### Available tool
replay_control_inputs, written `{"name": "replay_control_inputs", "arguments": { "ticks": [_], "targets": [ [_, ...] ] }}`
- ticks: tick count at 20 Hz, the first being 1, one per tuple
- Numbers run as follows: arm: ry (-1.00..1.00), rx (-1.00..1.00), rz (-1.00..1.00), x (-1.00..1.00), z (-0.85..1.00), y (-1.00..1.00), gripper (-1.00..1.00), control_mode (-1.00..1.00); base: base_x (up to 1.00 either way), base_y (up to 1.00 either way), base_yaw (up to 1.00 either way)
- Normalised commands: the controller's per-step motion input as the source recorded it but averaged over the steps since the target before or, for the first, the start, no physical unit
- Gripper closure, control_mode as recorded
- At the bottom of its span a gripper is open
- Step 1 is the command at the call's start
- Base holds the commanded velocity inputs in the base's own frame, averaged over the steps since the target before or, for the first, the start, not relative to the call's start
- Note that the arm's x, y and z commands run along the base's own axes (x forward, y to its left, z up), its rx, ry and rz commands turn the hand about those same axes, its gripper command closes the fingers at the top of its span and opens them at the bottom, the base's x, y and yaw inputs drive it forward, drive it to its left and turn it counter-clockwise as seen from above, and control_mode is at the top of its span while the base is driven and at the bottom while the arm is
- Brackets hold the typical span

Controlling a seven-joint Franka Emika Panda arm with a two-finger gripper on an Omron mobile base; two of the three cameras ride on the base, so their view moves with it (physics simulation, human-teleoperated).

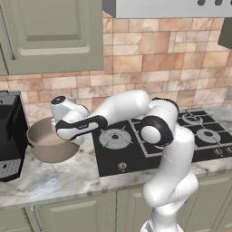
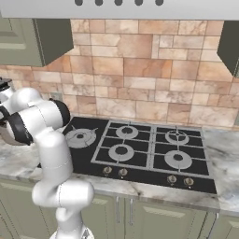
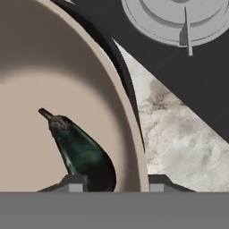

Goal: Turn on the sink faucet. Then move the eggplant from the counter to the sink. Turn off the sink. Move the vegetable from the sink to the pot next to the stove. Finally move the pot to the front right burner.

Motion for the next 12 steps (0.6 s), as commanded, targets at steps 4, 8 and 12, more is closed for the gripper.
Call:
{"name": "replay_control_inputs", "arguments": {
  "ticks": [4, 8, 12],
  "targets": [
    [-0.11, 0.04, -0.14, -0.3, 0.03, -0.2, 1.0, -1.0, 0.0, 0.0, 0.0],
    [-0.11, 0.09, -0.29, -0.47, 0.4, -0.51, 1.0, -1.0, 0.0, 0.0, 0.0],
    [-0.07, 0.1, -0.33, -0.48, 0.43, -0.57, 1.0, -1.0, 0.0, 0.0, 0.0]
  ]
}}
